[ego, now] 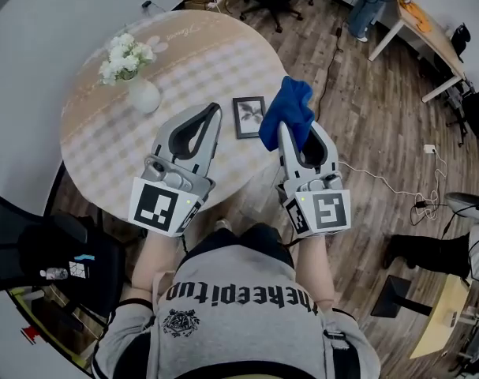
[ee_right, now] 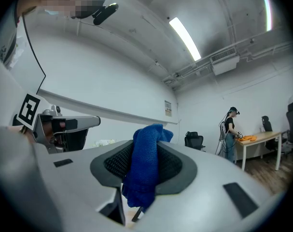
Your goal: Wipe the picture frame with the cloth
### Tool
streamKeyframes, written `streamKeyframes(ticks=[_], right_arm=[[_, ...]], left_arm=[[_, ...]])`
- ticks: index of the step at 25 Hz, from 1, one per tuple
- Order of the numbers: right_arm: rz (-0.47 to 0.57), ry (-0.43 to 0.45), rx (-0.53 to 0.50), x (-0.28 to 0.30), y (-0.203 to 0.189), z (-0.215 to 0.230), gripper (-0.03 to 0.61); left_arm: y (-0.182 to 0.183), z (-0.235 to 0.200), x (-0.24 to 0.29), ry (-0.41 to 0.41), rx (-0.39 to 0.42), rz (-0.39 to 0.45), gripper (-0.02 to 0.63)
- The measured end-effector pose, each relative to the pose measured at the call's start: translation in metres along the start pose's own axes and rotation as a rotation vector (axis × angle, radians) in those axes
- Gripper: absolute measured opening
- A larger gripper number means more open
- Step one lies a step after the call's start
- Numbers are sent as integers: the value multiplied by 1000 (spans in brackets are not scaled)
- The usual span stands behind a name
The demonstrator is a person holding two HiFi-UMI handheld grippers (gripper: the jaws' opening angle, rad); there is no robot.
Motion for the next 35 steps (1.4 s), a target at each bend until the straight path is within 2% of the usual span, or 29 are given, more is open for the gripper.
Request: streamKeyframes(ticks=[9, 18, 24, 29, 35], right_arm=[[-38, -32, -6, 10, -8, 0, 126], [-70, -20, 1, 47, -19, 13, 126], [-98, 23, -3, 78, -28, 18, 126], [-120, 72, -16, 101, -32, -1, 126], [-168, 152, 0, 146, -48, 34, 127]], left_arm=[[-13, -14, 10, -34, -43, -9, 18], [-29, -37, 37, -36, -59, -30, 18], [-39, -54, 50, -1, -68, -43, 18], [-44, -74, 36, 42, -79, -46, 18], [-61, -84, 76, 118, -86, -70, 18]])
Point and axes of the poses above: the fingertips, and each gripper's own axes: x forward along the fingers, z to its right, y out of its top, the point moved 9 cm from there along -x, backward along the fingers, and after that the axes turned 10 degrees about -y, right-handed, at the moved point
